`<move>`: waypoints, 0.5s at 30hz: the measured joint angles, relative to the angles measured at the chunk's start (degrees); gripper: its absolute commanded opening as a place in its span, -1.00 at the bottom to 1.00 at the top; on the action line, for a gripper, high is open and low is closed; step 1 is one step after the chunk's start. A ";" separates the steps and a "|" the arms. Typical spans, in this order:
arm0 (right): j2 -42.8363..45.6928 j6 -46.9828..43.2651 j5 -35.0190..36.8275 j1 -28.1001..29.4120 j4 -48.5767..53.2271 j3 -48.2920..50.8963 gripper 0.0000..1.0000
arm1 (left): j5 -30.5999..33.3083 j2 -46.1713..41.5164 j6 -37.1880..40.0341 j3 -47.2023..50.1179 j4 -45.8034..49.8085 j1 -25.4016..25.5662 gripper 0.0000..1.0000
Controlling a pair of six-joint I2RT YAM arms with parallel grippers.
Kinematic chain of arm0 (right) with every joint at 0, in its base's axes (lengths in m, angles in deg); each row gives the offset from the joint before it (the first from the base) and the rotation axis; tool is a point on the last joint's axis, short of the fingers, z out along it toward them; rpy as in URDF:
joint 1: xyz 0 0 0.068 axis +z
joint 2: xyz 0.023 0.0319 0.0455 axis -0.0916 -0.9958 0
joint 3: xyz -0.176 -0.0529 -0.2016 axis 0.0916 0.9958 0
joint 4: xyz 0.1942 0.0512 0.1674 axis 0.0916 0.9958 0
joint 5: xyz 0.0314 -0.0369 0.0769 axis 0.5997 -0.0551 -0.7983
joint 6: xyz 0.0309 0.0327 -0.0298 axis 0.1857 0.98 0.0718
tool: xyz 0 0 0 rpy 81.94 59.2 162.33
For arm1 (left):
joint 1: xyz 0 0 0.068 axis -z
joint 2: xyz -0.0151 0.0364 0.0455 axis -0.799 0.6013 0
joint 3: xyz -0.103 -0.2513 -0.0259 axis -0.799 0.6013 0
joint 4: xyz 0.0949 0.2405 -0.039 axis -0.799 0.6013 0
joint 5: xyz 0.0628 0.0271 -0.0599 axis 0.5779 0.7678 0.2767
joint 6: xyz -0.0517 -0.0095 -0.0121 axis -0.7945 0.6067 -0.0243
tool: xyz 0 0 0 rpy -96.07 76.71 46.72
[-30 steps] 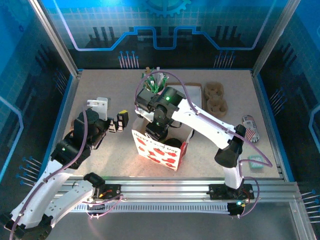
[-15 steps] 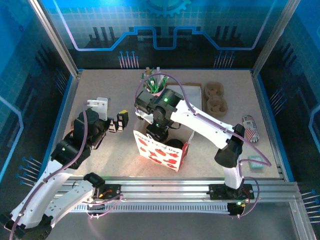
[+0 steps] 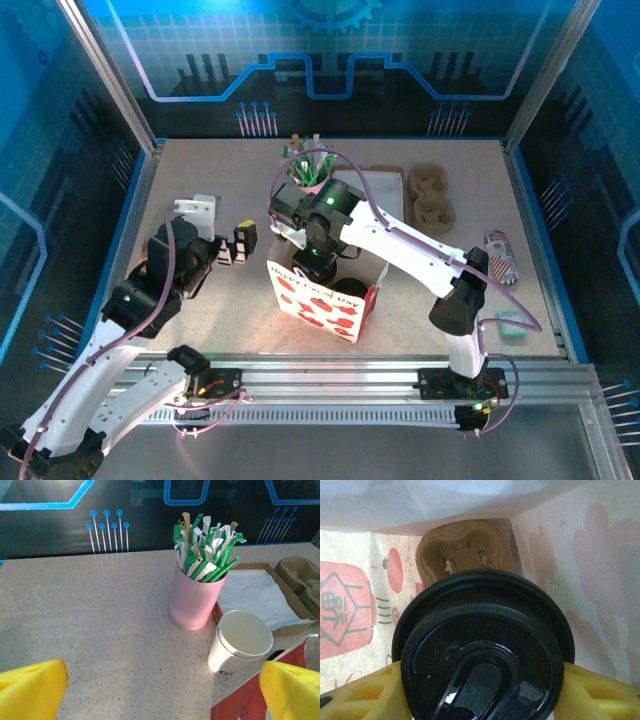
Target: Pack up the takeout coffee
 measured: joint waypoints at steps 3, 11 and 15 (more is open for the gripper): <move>0.07 0.02 0.00 0.00 -0.33 0.63 0.06 | 0.00 0.00 0.00 0.00 0.00 0.00 0.98; 0.17 0.02 -0.02 0.00 -0.72 2.05 0.05 | 0.00 0.00 0.00 0.00 0.00 0.00 0.98; 0.17 0.02 -0.04 0.00 -0.98 2.47 0.05 | 0.00 0.00 0.00 0.00 0.00 0.00 0.99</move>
